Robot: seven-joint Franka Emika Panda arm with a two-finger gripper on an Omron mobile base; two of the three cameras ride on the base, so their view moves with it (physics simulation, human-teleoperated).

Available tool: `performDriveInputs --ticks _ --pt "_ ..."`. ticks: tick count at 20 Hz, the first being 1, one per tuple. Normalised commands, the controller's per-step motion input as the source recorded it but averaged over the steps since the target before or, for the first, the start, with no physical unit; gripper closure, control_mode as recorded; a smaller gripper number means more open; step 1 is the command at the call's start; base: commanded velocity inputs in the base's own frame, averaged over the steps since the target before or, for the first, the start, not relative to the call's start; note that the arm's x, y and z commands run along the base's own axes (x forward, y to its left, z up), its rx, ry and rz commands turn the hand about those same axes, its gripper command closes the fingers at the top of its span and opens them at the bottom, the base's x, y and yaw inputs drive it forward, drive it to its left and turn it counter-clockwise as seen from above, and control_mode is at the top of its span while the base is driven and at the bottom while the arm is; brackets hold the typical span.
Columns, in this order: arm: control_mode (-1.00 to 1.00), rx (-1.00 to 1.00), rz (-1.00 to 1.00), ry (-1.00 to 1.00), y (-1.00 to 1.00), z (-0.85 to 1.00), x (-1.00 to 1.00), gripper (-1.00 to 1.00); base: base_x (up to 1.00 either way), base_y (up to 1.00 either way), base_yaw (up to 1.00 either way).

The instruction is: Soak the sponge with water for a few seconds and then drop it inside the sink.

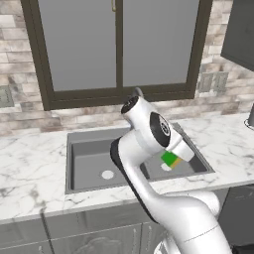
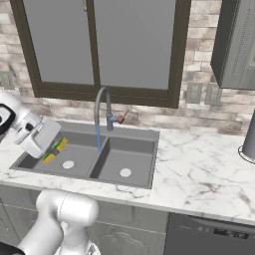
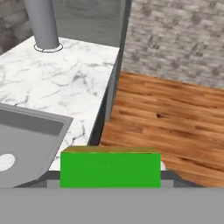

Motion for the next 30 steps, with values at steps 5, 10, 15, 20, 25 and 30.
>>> performDriveInputs --ticks 5,10,15,20,25,30 --pt "-1.00 -0.22 0.00 0.00 0.21 -0.03 0.21 1.00 0.00 0.00 0.00" --pt "-1.00 -0.13 0.00 -0.01 0.11 -0.19 0.29 1.00 0.00 0.00 0.00" --pt "-1.00 -0.03 0.00 -0.01 0.01 -0.12 0.36 1.00 0.00 0.00 0.00" --pt "-1.00 -0.02 0.00 0.00 0.00 -0.01 0.35 1.00 0.00 0.00 0.00" --pt "-1.00 -0.01 0.00 0.00 0.00 -0.02 0.35 1.00 0.00 0.00 0.00" --pt "-1.00 -0.01 0.00 0.00 0.00 -0.17 0.33 1.00 0.00 0.00 0.00"
